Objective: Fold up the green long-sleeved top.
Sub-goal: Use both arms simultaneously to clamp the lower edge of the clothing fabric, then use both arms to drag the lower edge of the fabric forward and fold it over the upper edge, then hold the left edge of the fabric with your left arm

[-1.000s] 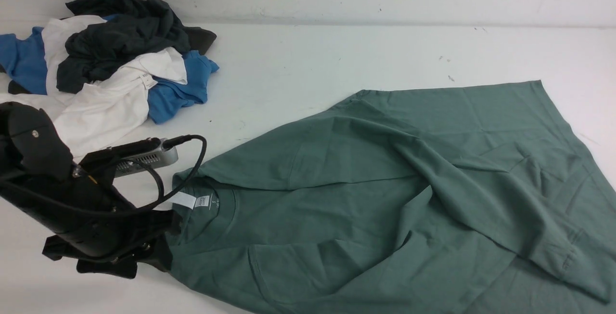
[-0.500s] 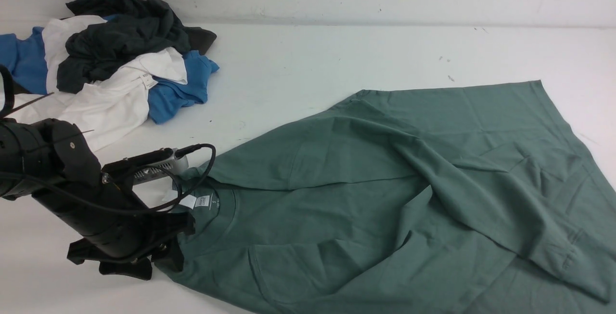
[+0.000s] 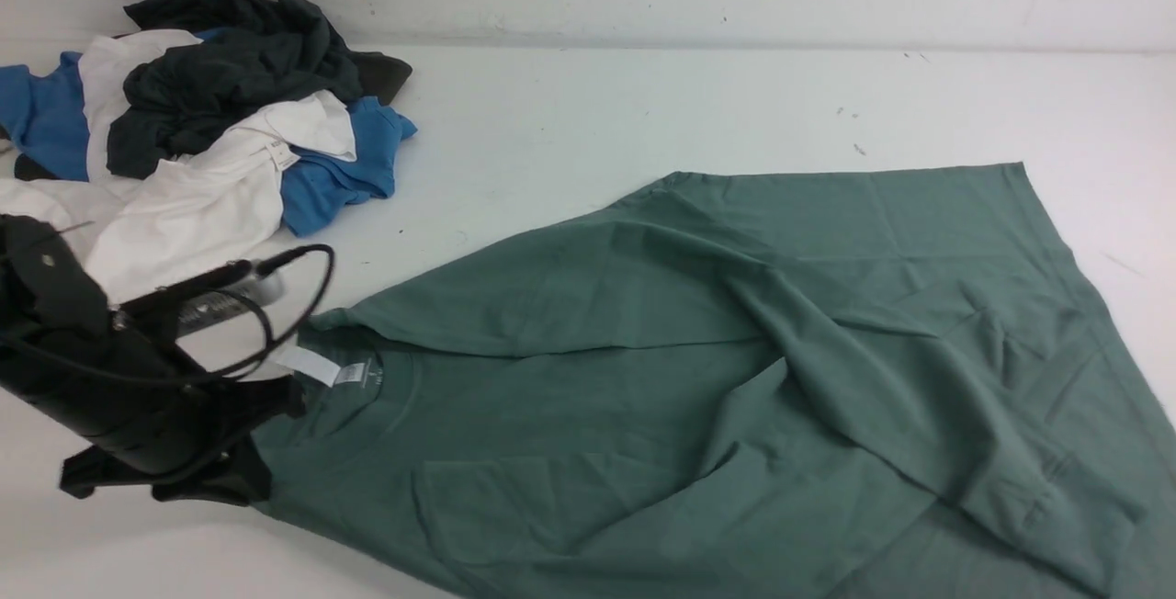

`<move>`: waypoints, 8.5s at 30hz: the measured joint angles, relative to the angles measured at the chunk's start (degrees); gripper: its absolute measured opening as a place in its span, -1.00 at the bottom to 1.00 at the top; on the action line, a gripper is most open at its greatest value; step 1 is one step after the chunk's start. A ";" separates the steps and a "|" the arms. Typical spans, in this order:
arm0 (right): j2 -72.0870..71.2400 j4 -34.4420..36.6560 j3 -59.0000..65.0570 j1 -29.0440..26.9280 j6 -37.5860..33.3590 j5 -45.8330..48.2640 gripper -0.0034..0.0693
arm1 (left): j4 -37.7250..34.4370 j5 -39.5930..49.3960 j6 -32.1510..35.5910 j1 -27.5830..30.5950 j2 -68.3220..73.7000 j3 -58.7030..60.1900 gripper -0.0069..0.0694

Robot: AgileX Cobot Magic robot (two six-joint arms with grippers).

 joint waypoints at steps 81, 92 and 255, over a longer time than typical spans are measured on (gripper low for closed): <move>14.63 -7.48 23.45 6.49 4.53 -10.69 -0.02 | 7.88 4.74 -3.75 5.77 4.02 -1.64 -0.13; 12.00 -6.34 23.34 6.54 2.80 -9.30 -0.79 | 7.76 6.09 -1.13 5.70 2.35 -1.44 -0.75; 22.57 -6.40 -30.97 12.30 6.48 6.61 -0.93 | 10.17 29.00 2.78 4.84 21.88 -46.03 -0.41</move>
